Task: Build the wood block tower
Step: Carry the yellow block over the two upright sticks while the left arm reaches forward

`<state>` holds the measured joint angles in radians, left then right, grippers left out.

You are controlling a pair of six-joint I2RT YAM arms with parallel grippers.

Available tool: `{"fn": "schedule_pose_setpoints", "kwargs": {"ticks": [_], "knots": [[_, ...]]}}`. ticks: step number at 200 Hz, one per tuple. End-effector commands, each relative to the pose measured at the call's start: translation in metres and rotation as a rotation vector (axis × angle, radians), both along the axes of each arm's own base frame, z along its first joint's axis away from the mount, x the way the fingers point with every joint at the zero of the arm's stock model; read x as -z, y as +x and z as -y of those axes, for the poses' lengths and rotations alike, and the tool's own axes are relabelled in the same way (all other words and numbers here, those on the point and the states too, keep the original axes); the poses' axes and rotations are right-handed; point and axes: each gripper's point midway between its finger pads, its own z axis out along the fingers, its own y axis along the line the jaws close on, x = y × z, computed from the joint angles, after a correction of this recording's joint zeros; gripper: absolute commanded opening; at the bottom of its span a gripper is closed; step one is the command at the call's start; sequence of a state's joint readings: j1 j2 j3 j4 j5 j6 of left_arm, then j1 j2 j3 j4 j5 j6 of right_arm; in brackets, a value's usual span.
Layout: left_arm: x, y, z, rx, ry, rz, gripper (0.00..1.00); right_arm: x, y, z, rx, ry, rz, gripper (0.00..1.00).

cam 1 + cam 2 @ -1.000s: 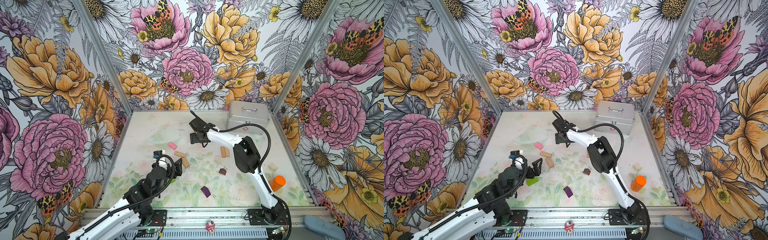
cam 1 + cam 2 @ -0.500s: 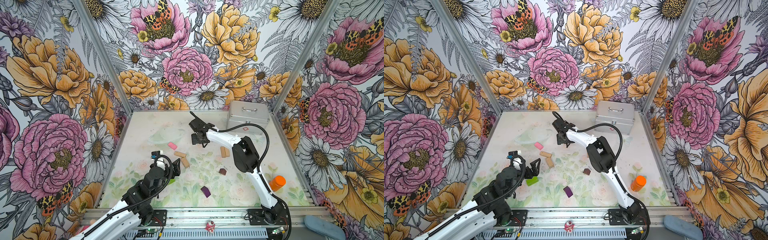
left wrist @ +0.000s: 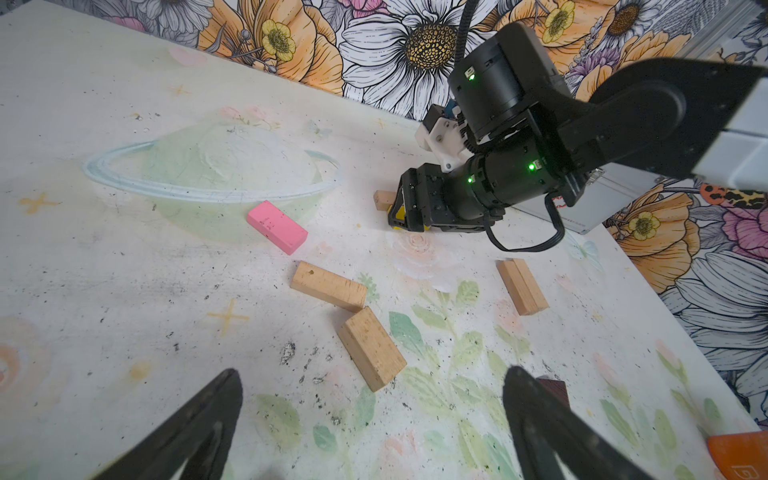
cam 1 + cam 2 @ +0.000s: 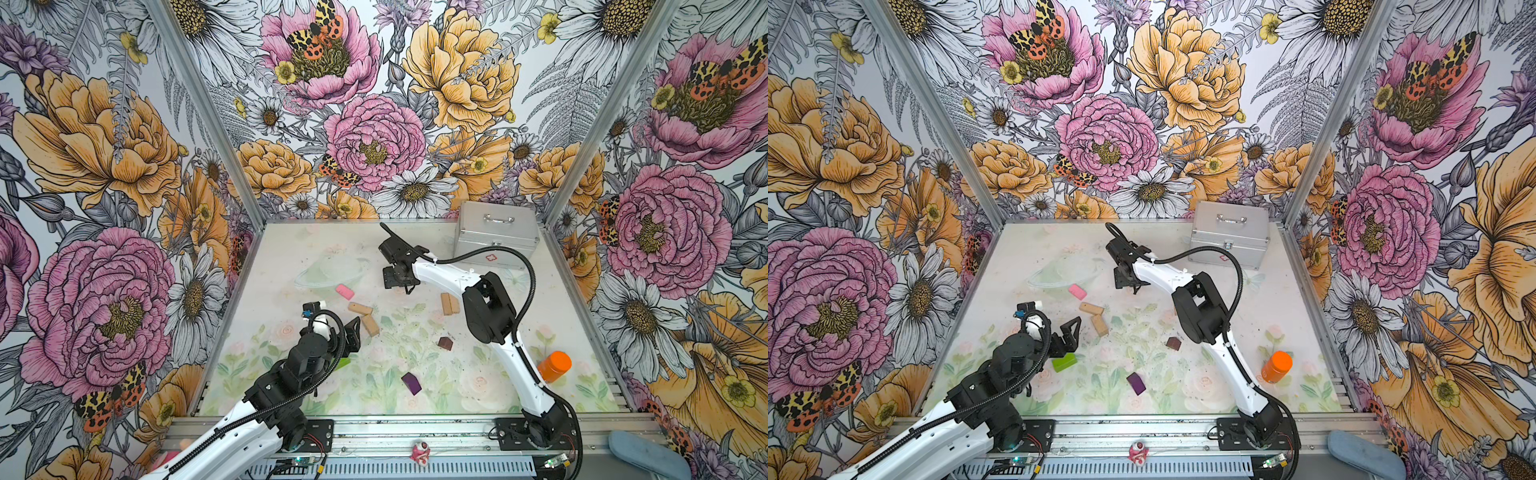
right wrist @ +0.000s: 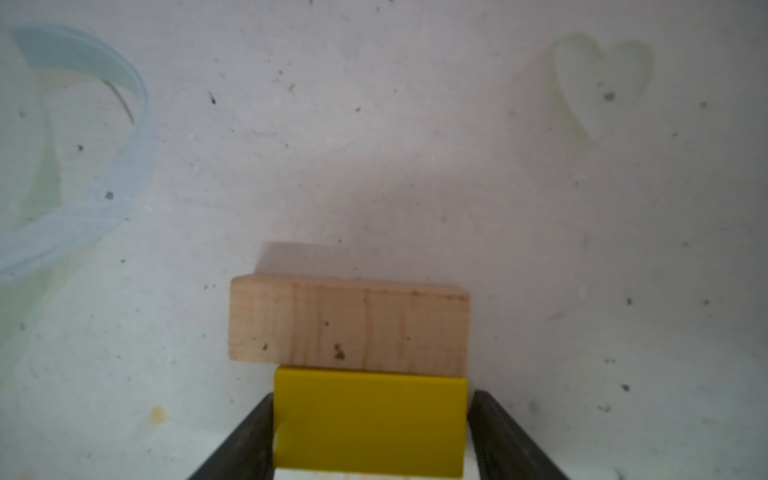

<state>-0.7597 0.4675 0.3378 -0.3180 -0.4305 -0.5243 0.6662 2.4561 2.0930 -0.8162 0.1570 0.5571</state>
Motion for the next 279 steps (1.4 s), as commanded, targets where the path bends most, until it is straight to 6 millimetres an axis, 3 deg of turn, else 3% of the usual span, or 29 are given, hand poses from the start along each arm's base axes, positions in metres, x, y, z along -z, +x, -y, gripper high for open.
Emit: {"fn": "schedule_pose_setpoints", "kwargs": {"ticks": [1,16,49,94,123,167,198,224,279], "knots": [[0.007,0.0,0.001,0.014,0.015,-0.013,0.99,0.01,0.004,-0.001,-0.004,0.0,-0.015,0.66],[0.007,0.001,0.001,0.015,0.015,-0.013,0.99,0.01,0.004,0.0,-0.004,0.0,-0.015,0.57],[0.005,0.001,0.001,0.016,0.011,-0.012,0.99,0.001,0.0,-0.002,-0.015,0.016,-0.019,0.54],[0.004,0.0,0.003,0.024,-0.005,-0.016,0.99,-0.037,-0.007,0.005,-0.033,0.027,0.024,0.53],[0.005,0.0,0.008,0.038,-0.028,-0.032,0.99,-0.062,-0.015,0.017,-0.037,0.026,0.051,0.51],[0.008,0.001,0.016,0.049,-0.08,-0.043,0.99,-0.08,-0.028,0.048,-0.016,-0.002,0.068,0.51],[0.009,-0.001,0.024,0.066,-0.116,-0.048,0.99,-0.084,-0.038,0.077,0.025,-0.012,0.075,0.51],[0.011,-0.004,0.038,0.106,-0.108,-0.054,0.99,-0.074,-0.051,0.104,0.065,-0.017,0.059,0.51],[0.001,-0.014,0.102,0.274,-0.003,-0.046,0.99,-0.054,-0.076,0.144,0.121,-0.027,0.033,0.51]]}}
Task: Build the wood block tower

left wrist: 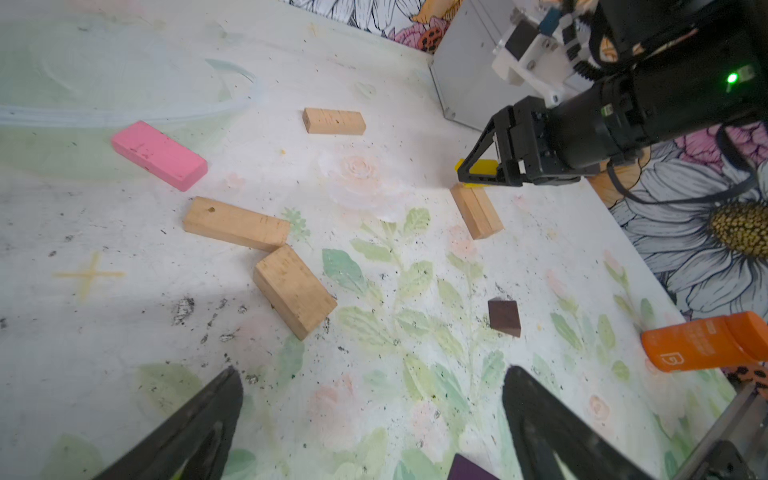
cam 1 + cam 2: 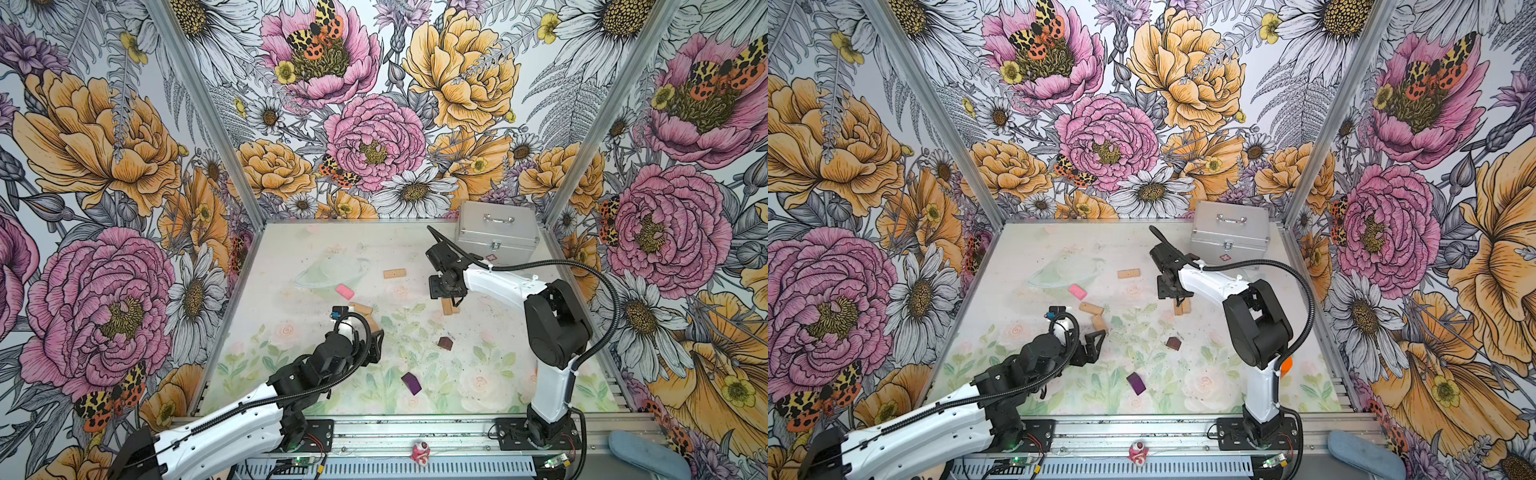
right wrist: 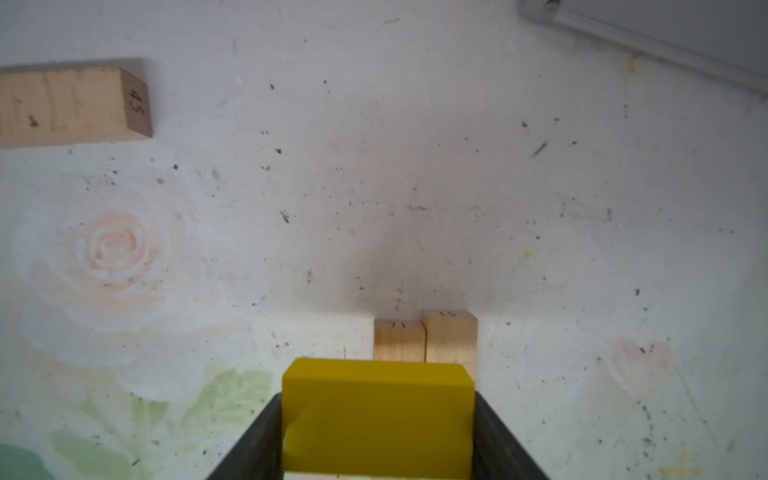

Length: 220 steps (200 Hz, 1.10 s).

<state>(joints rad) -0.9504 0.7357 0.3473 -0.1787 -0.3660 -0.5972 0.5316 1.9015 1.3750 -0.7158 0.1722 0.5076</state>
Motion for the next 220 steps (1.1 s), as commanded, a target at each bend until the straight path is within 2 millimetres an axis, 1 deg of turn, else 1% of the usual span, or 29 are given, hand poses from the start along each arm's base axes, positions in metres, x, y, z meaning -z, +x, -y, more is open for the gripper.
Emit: {"fn": "schedule_pose_setpoints", "kwargs": {"ticks": [1,31,40,43,59,81,103,123,154,187,220], "knots": [[-0.032,0.003,0.032,0.059,-0.02,0.076,0.99,-0.017,0.005,0.005,0.025,0.035,0.077,0.51],[-0.034,0.0,0.072,0.162,0.066,0.083,0.99,-0.013,0.0,0.016,0.033,0.035,0.073,0.5],[-0.03,-0.002,0.083,0.191,0.107,0.081,0.99,-0.012,0.0,0.018,0.033,0.037,0.073,0.51],[-0.032,-0.002,0.087,0.2,0.11,0.086,0.99,-0.012,0.0,0.019,0.034,0.037,0.073,0.51],[-0.029,-0.005,0.106,0.243,0.162,0.085,0.99,-0.01,0.002,0.022,0.034,0.042,0.072,0.5],[-0.027,-0.008,0.127,0.292,0.203,0.09,0.99,-0.006,0.005,0.025,0.037,0.05,0.07,0.51],[-0.028,-0.008,0.139,0.312,0.211,0.09,0.99,-0.003,0.01,0.025,0.035,0.06,0.065,0.51],[-0.031,-0.007,0.143,0.32,0.213,0.094,0.99,-0.001,0.012,0.026,0.036,0.065,0.063,0.51],[-0.034,-0.005,0.137,0.306,0.219,0.104,0.99,0.002,0.012,0.027,0.038,0.075,0.058,0.51],[-0.033,-0.003,0.126,0.286,0.214,0.1,0.99,0.008,0.011,0.025,0.039,0.084,0.046,0.51],[-0.031,-0.003,0.11,0.25,0.188,0.094,0.99,0.013,0.011,0.022,0.038,0.094,0.032,0.51]]}}
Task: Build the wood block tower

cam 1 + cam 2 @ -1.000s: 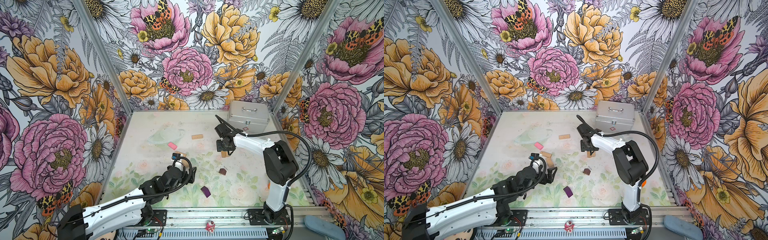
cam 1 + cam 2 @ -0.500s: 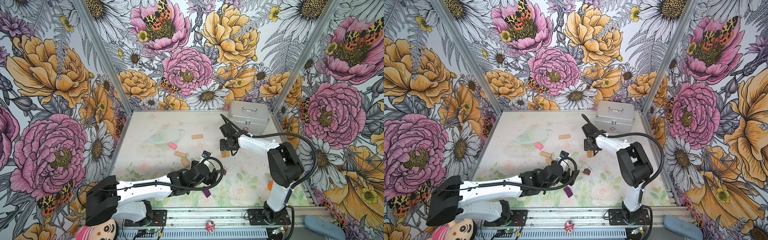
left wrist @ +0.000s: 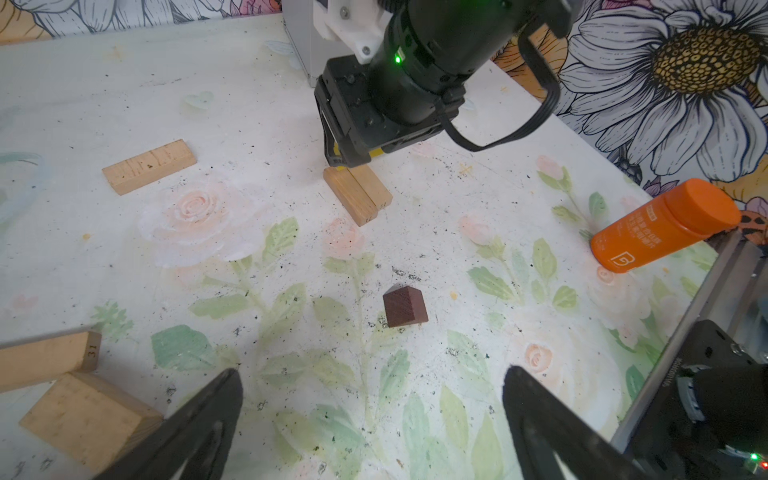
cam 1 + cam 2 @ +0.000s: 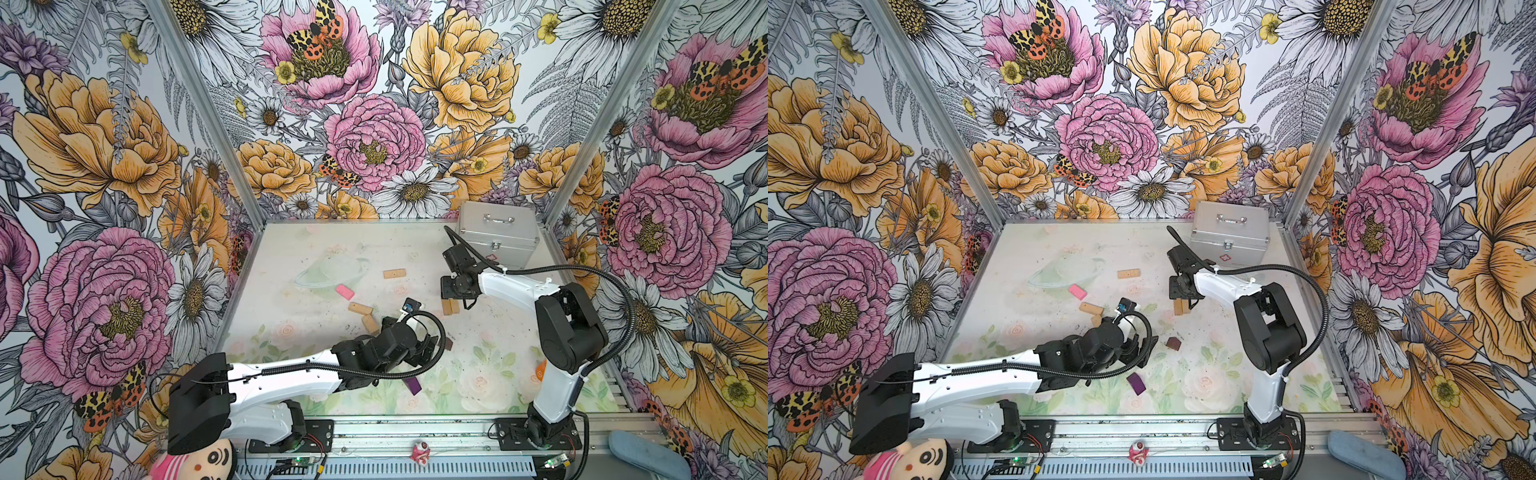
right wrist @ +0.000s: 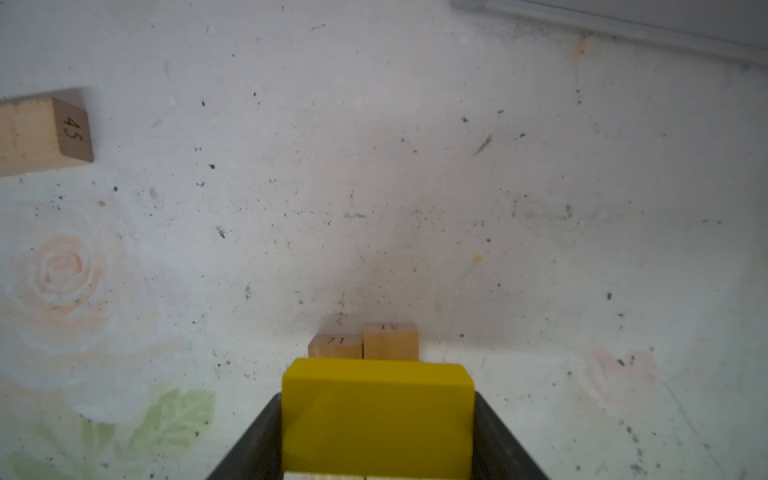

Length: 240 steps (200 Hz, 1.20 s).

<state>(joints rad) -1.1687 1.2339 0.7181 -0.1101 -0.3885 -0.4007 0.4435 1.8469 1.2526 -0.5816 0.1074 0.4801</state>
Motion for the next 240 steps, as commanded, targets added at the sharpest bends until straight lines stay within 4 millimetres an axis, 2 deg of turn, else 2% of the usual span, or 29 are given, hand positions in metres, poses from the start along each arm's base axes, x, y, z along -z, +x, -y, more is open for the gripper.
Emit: {"fn": "schedule_pose_setpoints", "kwargs": {"ticks": [1,56,101,215,240], "knots": [[-0.002,0.004,-0.017,-0.044,-0.015,0.015,0.99,0.005,0.004,-0.004,-0.001,0.02,0.002,0.51],[-0.004,0.007,-0.046,-0.111,-0.066,0.017,0.99,0.013,0.001,-0.009,-0.009,0.02,-0.019,0.51],[-0.007,0.01,-0.062,-0.145,-0.101,0.02,0.99,0.016,0.001,-0.009,-0.008,0.01,-0.024,0.52],[-0.007,0.009,-0.07,-0.164,-0.115,0.02,0.99,0.022,0.002,-0.009,-0.015,0.0,-0.035,0.57],[-0.008,0.009,-0.069,-0.162,-0.117,0.021,0.99,0.02,0.002,-0.008,-0.018,0.001,-0.031,0.67]]}}
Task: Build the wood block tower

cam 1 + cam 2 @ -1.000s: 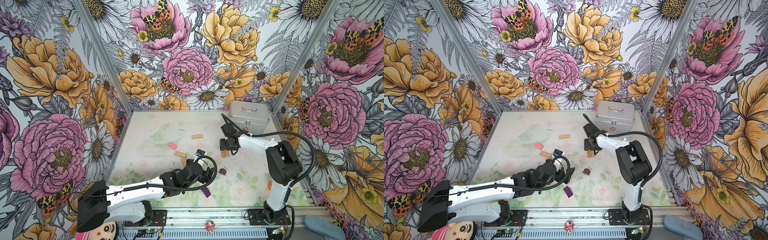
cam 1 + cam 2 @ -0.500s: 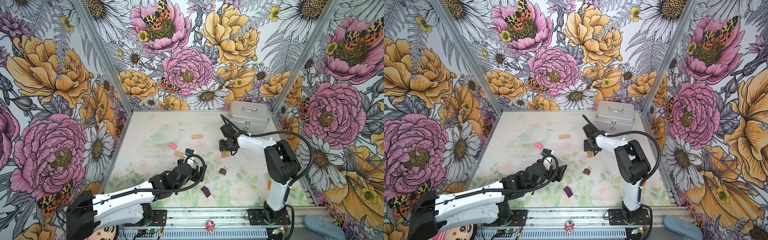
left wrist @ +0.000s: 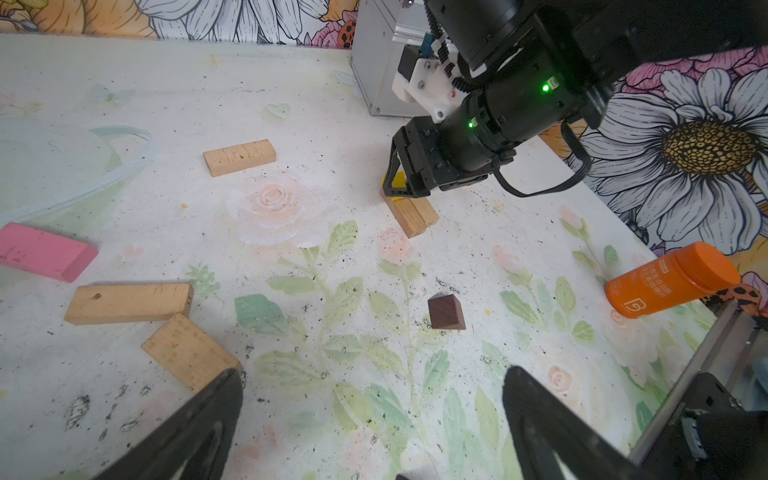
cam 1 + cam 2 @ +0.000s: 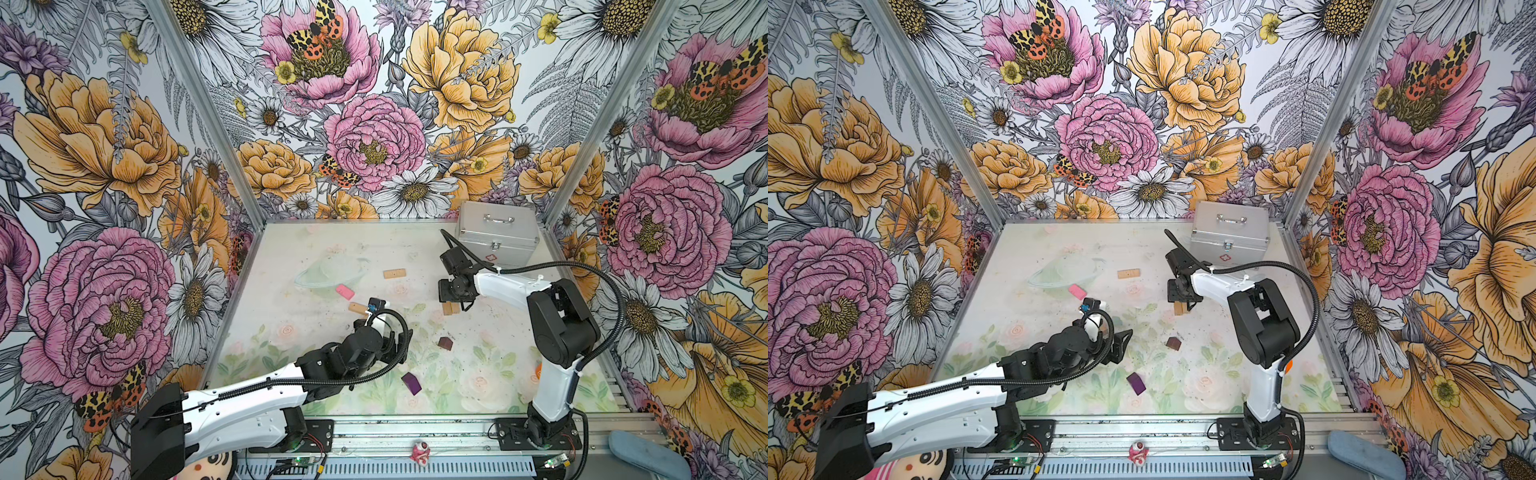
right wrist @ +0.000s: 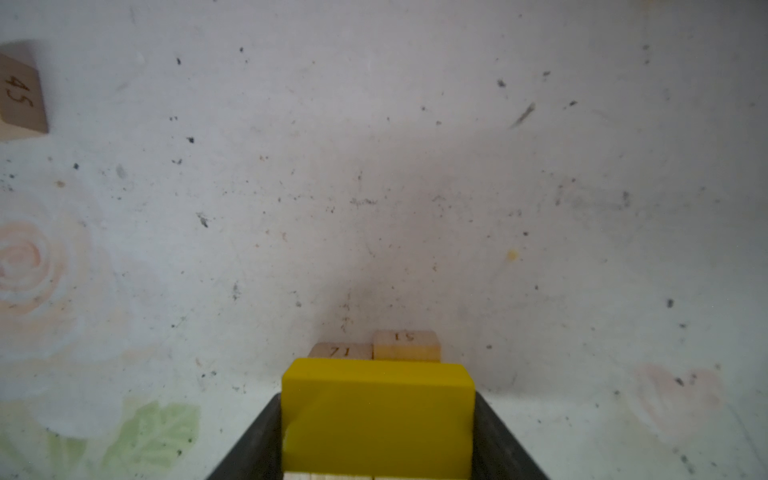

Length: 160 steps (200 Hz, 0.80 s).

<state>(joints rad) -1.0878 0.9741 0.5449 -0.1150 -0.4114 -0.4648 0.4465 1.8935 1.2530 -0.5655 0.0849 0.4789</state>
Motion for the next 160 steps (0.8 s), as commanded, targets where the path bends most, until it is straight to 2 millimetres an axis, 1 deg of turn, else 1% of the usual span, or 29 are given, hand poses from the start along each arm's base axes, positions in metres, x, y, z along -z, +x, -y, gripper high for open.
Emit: {"fn": "schedule_pose_setpoints", "kwargs": {"ticks": [1,13,39,68,89,114,137,160], "knots": [[0.0,0.003,-0.008,-0.032,-0.003,0.008,0.99,0.002,0.003,-0.003,-0.006,-0.004,0.007,0.67],[0.0,0.003,-0.007,-0.032,-0.002,0.008,0.99,0.001,0.003,-0.003,-0.005,-0.006,0.008,0.71],[0.0,0.003,-0.007,-0.031,0.0,0.007,0.99,-0.002,0.003,-0.002,-0.007,-0.005,0.016,0.82],[-0.001,0.004,-0.008,-0.035,0.001,0.008,0.99,-0.008,0.002,-0.002,-0.015,-0.007,0.026,0.88],[-0.002,0.004,-0.01,-0.041,-0.001,0.011,0.99,-0.017,0.0,-0.003,-0.027,-0.005,0.043,0.89],[-0.004,0.004,-0.017,-0.063,0.001,0.019,0.99,-0.036,-0.001,-0.004,-0.034,-0.015,0.069,0.88],[-0.004,0.004,-0.027,-0.094,0.005,0.021,0.99,-0.052,-0.002,-0.01,-0.047,-0.015,0.097,0.88],[-0.004,0.002,-0.037,-0.124,-0.007,0.018,0.99,-0.061,-0.003,-0.016,-0.057,-0.002,0.112,0.88]]}}
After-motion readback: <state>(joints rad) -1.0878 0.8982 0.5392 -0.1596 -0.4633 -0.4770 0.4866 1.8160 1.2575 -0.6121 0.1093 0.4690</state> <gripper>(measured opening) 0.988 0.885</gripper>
